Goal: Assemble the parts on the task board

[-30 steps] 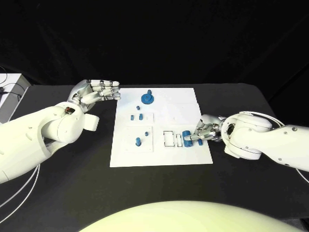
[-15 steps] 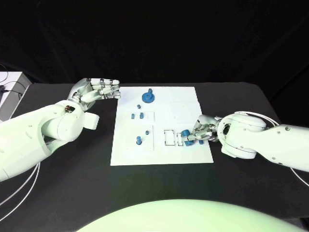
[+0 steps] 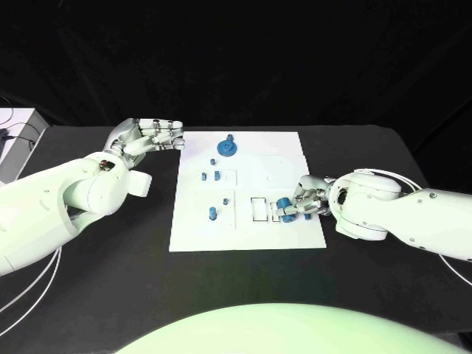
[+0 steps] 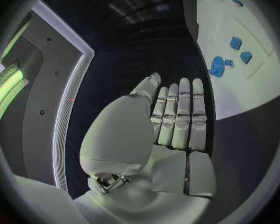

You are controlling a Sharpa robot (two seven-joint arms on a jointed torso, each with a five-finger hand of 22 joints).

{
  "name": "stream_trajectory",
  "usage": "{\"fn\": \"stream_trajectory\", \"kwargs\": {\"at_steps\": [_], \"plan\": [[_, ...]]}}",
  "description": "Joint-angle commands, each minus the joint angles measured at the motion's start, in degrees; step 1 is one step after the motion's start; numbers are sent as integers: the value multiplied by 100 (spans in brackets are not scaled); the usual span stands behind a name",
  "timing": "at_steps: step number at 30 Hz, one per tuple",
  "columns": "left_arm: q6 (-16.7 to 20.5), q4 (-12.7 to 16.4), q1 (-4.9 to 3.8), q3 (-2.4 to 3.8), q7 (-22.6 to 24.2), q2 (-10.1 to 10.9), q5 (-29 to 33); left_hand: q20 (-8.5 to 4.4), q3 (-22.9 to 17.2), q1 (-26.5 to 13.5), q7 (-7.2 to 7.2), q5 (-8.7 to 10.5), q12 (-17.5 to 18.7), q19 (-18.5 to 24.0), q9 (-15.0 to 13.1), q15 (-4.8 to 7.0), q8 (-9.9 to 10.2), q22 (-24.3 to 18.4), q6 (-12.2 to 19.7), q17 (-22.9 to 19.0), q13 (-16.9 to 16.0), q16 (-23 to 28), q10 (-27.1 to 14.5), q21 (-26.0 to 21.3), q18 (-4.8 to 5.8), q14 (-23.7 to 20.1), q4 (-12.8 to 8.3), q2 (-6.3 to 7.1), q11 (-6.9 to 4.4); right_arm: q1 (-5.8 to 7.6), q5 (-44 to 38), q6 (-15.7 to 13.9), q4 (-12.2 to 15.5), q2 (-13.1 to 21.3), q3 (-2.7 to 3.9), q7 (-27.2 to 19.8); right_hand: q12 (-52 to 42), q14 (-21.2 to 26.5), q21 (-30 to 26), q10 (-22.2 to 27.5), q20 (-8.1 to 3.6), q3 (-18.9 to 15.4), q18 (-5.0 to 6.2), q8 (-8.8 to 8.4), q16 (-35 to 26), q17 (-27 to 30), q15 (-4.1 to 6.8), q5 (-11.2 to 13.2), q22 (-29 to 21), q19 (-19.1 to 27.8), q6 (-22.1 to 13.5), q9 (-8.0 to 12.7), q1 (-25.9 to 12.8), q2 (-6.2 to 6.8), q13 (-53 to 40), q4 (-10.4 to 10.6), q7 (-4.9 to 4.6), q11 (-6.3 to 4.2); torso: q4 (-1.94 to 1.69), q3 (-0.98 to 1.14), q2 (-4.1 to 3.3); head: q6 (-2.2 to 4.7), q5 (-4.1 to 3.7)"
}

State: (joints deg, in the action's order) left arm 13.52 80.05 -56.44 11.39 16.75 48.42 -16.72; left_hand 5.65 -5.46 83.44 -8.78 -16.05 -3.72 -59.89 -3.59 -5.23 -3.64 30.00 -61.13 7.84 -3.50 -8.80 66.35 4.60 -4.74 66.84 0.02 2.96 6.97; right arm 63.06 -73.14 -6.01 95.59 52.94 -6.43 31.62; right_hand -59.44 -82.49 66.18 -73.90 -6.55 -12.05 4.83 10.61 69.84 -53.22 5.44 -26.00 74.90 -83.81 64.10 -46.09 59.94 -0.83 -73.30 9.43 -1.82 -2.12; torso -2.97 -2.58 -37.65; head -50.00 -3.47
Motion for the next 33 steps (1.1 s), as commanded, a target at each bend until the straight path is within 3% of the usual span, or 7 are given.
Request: {"fn": "stream_trajectory", "kwargs": {"at_steps": [1, 4, 7, 11, 14, 21, 33], "plan": [[-65, 21, 1, 5, 15, 0, 14, 22, 4, -3, -32, -14, 12, -2, 1, -5, 0, -4, -2, 8, 7, -4, -36, -37, 28, -40, 26, 37, 6, -42, -106, 193, -59, -18, -29, 85, 29, -12, -7, 44, -14, 1, -40, -37, 7, -13, 20, -237, 364, -446, -40, 4, 88, -42, 16, -71, -1, -7, 0, -1, 0, 0, 13], [-66, 24, 1, 5, 11, 2, 14, 22, 4, -3, -32, -14, 12, -2, 1, -5, 0, -4, -2, 8, 7, -4, -36, -37, 28, -40, 26, 37, 6, -42, -133, 199, -74, -30, -29, 83, 26, -13, -3, 47, -15, -2, -42, -31, 3, -19, 22, -563, 375, -447, -37, -6, 132, -48, 22, -163, 2, -10, -2, -3, 1, 0, 11], [-67, 25, 1, 5, 9, 3, 14, 22, 2, 8, -30, -14, 10, -5, 0, -4, -4, -22, -5, 9, 6, -6, -34, -35, 28, -39, 29, 35, 4, -43, -221, 161, -70, -31, -29, 72, 26, -15, -4, 44, -26, 41, -46, 20, -1, -23, 39, -1220, 382, -448, -19, -59, 248, -74, 31, -300, 34, -31, 0, -4, 3, 5, 14], [-66, 24, 1, 5, 6, 3, 14, 22, 2, 8, -30, -14, 10, -5, 0, -4, -4, -22, -5, 9, 6, -6, -34, -35, 28, -39, 29, 35, 4, -43, -196, 23, -10, 1, -29, 43, 15, -18, 14, 33, -44, 133, -59, 48, -4, -29, 56, -1803, 399, -450, -43, -94, 349, -148, 32, -436, 58, -56, -1, 0, -3, 4, 21], [-63, 20, 1, 5, 3, 4, 15, 21, -4, 15, -30, -15, 12, -6, 0, -2, -5, -28, -9, 9, 7, -6, -34, -33, 28, -40, 29, 30, 4, -32, 231, -235, 54, 51, -28, 30, 29, -16, 19, 44, -56, 185, -65, 80, -11, -31, 67, -1942, 408, -449, -43, -122, 388, -144, 43, -536, 75, -68, 4, 7, -2, 7, 38], [-67, 15, 1, 5, 0, -3, 15, 21, -4, 15, -30, -15, 12, -6, 0, -2, -5, -28, -9, 9, 7, -6, -34, -33, 28, -40, 29, 30, 4, 102, 1200, -599, 205, 162, -17, 30, 46, -25, -13, 61, -48, 364, -51, 166, -45, -60, 67, -1964, 466, -453, -90, -144, 178, -199, 71, -845, 82, -72, 1, 3, -4, 12, 37], [-69, 9, 1, 5, 1, -12, 20, 21, -4, 15, -30, -15, 12, -6, 0, -2, -5, -28, -9, 9, 7, -6, -34, -33, 28, -40, 29, 30, 4, 331, 1701, -734, 552, 210, 7, 27, 38, -25, -4, 59, -53, 361, -51, 167, -50, -57, 72, -1954, 475, -453, -85, -139, 146, -209, 66, -832, 84, -75, 0, 0, -8, 19, 51]]}}
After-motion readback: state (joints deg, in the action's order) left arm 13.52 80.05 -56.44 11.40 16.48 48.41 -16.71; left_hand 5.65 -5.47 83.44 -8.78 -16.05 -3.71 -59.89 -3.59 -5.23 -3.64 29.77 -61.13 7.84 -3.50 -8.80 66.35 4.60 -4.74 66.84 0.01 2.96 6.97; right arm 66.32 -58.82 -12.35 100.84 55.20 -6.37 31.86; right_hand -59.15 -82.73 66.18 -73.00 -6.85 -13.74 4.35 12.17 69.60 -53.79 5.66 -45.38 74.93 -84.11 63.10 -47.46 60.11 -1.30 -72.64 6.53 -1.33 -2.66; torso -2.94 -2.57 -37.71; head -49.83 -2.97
